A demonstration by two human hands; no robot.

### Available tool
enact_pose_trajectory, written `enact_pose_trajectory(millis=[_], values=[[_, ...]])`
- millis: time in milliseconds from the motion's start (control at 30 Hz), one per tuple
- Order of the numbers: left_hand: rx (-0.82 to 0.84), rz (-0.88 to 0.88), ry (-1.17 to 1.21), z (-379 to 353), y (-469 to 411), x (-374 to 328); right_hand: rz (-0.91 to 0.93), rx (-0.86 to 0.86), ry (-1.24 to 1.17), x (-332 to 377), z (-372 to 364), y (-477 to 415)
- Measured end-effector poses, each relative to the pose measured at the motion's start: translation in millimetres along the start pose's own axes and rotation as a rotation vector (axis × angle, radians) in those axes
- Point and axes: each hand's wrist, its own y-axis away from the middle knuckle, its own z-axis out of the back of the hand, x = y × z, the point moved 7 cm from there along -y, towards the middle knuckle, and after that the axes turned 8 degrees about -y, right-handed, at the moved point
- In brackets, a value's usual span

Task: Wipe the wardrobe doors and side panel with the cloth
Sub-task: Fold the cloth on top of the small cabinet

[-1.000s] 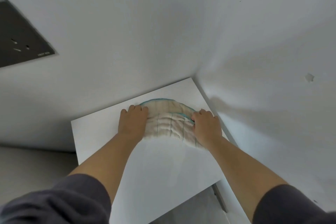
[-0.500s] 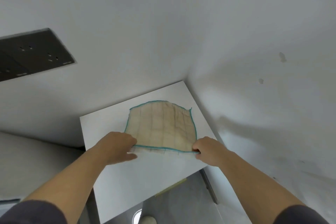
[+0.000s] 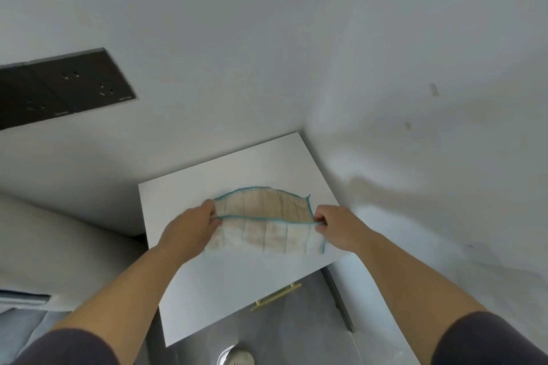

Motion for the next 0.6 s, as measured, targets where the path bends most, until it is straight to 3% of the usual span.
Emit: enact_pose_trajectory(millis=[133, 267, 433, 600], values=[[-0.164, 0.162, 0.076, 1.6, -33.7, 9.5, -0.032, -0.176, -0.08, -4.5, 0.5, -32.5], [-0.134, 0.215, 0.049, -18.3, -67.5, 15.6, -0.065, -0.236, -0.044, -6.4, -10.2, -67.0], [-0.057, 0.15, -0.044, -38.1, -87.4, 14.2, -0.057, -0.268, -0.013, -9.3, -20.2, -90.4], [-0.003, 0.156, -0.019, -36.1, -96.9, 19.6, -0.133, -0.189, 0.029, -8.4, -18.5, -100.4]])
